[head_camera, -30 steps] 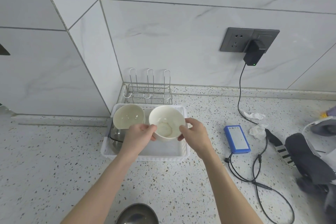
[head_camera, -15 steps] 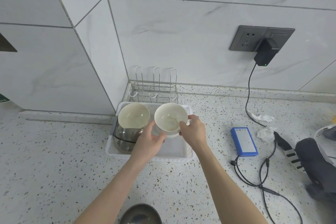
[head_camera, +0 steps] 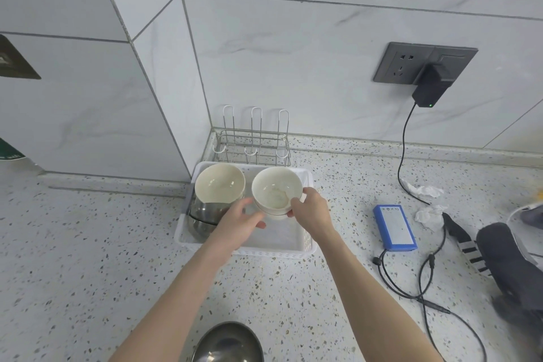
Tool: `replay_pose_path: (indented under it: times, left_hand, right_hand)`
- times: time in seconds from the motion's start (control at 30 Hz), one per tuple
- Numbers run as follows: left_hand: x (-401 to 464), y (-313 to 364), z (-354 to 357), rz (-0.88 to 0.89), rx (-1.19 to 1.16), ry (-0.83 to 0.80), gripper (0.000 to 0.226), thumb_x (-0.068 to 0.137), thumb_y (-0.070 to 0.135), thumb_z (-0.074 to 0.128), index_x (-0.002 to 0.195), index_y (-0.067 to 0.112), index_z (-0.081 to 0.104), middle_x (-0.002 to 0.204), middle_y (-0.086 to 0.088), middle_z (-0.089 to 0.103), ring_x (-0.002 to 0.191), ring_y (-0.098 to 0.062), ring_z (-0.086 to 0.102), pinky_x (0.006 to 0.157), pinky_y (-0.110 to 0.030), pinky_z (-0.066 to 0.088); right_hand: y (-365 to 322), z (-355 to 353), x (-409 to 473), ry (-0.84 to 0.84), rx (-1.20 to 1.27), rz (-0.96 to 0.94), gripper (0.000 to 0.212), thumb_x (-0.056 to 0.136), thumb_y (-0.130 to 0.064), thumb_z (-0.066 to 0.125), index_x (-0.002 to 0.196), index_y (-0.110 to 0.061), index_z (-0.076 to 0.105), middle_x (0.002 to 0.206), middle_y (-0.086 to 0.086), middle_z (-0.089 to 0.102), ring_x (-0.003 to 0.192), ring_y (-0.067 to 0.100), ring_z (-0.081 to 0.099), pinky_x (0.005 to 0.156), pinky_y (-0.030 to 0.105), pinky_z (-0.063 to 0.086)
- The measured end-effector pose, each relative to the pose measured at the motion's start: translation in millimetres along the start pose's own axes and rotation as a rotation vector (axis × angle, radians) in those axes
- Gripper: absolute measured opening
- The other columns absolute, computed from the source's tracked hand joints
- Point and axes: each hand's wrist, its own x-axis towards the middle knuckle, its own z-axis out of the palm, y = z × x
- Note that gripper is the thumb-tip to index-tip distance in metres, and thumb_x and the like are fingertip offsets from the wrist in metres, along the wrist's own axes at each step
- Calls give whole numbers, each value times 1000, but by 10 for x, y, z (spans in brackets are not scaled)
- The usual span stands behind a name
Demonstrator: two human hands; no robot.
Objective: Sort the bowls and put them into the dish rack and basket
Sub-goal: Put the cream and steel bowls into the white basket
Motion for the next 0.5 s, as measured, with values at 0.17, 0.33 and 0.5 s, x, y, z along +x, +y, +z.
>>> replay_pose_path:
  times: [0.17, 0.33, 0.5]
  left_hand:
    - [-235, -179, -243, 61, 41, -4, 18, 96, 34, 53, 106, 22, 62, 88, 5, 72, 46, 1, 41, 48, -20, 33]
    - [-574, -528, -444, 46, 87, 17, 20, 97, 30, 54, 95, 14, 66, 82, -3, 67, 44, -2, 39, 41, -14, 30]
    - [-894, -977, -567, -73, 391, -102, 24, 95, 39, 54, 99, 18, 63, 90, 0, 68, 63, -4, 53, 53, -21, 40]
  right_hand:
    - [46, -78, -280, 90, -10, -61, 49, 96, -30, 46, 140, -10, 42, 95, 9, 74, 75, 8, 61, 64, 26, 41]
    - [230, 34, -832, 54, 180, -116, 34, 94, -17, 48, 126, -17, 58, 80, 2, 75, 33, 1, 40, 36, 17, 32]
    - [507, 323, -1325, -68, 145, -34, 27, 94, -17, 50, 116, -18, 64, 70, 0, 74, 37, 6, 35, 36, 21, 32]
